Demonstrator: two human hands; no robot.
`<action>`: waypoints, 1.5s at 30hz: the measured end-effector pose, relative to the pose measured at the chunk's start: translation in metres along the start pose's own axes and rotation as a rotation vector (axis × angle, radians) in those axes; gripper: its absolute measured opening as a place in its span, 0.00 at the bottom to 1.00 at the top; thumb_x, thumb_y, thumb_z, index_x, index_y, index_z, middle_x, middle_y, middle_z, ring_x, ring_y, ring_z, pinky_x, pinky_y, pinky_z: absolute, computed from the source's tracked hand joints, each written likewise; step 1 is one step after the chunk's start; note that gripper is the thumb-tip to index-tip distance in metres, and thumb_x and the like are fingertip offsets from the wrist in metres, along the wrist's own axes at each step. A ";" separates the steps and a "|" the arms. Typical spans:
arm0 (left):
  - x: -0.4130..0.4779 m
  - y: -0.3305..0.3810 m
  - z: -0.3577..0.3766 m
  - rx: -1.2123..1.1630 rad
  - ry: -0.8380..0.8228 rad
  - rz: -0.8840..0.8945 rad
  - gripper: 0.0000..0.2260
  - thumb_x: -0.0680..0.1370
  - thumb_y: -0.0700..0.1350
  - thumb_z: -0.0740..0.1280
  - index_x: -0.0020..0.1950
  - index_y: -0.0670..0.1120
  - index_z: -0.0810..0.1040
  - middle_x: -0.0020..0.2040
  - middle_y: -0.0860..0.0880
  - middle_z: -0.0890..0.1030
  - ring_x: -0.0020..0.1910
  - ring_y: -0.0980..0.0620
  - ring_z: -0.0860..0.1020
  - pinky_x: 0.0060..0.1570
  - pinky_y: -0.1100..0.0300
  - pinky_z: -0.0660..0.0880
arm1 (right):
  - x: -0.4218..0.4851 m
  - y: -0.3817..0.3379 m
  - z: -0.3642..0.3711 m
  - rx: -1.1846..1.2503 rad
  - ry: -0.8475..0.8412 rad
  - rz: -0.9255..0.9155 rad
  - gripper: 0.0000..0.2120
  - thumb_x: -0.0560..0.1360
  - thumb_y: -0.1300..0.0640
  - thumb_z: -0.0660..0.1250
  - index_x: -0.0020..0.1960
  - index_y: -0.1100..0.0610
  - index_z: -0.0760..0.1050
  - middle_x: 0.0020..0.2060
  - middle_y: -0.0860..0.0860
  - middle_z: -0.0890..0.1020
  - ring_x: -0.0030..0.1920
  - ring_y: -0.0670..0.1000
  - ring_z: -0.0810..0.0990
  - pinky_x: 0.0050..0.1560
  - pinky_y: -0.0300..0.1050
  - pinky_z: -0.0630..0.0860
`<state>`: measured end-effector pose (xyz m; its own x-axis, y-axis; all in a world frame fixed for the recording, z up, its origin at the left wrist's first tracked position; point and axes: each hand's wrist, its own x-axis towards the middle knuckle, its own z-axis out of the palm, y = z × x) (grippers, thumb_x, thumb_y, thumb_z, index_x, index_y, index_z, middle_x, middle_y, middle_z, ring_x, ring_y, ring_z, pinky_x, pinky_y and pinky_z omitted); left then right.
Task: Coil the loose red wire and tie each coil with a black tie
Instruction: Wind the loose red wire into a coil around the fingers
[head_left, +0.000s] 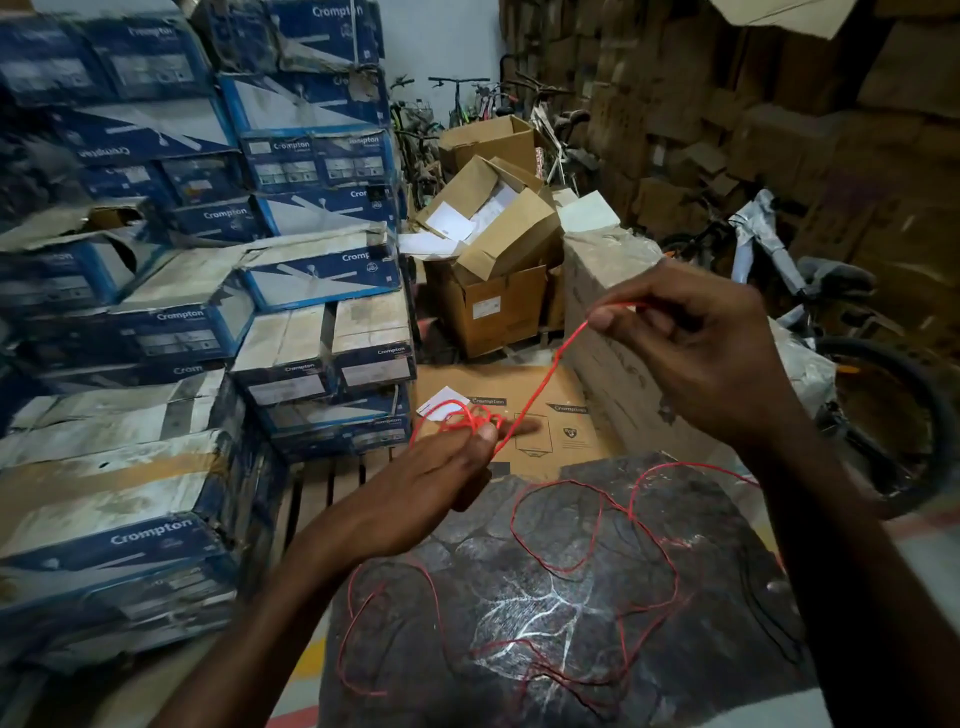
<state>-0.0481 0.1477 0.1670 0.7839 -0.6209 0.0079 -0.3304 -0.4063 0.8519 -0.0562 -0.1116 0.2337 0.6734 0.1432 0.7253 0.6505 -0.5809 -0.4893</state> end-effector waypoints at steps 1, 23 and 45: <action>-0.003 0.004 0.002 -0.099 -0.040 0.012 0.24 0.84 0.63 0.47 0.71 0.60 0.75 0.32 0.54 0.59 0.30 0.54 0.59 0.33 0.59 0.60 | 0.003 0.006 0.003 0.011 0.040 0.016 0.02 0.78 0.56 0.74 0.50 0.51 0.83 0.40 0.48 0.83 0.38 0.45 0.76 0.41 0.37 0.70; 0.023 0.007 -0.010 -1.010 0.176 0.147 0.25 0.85 0.57 0.47 0.80 0.51 0.62 0.68 0.47 0.80 0.39 0.50 0.85 0.55 0.51 0.77 | -0.120 0.021 0.107 -0.003 -0.472 0.255 0.15 0.85 0.43 0.58 0.47 0.47 0.79 0.26 0.45 0.70 0.29 0.44 0.72 0.33 0.38 0.65; 0.005 -0.016 0.003 0.095 0.008 -0.045 0.26 0.81 0.69 0.45 0.48 0.50 0.70 0.35 0.54 0.71 0.34 0.56 0.68 0.42 0.61 0.68 | -0.022 0.024 0.001 -0.204 -0.181 0.000 0.08 0.80 0.48 0.70 0.54 0.49 0.85 0.39 0.45 0.79 0.38 0.44 0.77 0.36 0.42 0.69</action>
<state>-0.0401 0.1491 0.1517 0.8032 -0.5952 -0.0246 -0.3430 -0.4958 0.7978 -0.0554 -0.1277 0.2058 0.7372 0.2736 0.6178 0.5787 -0.7277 -0.3683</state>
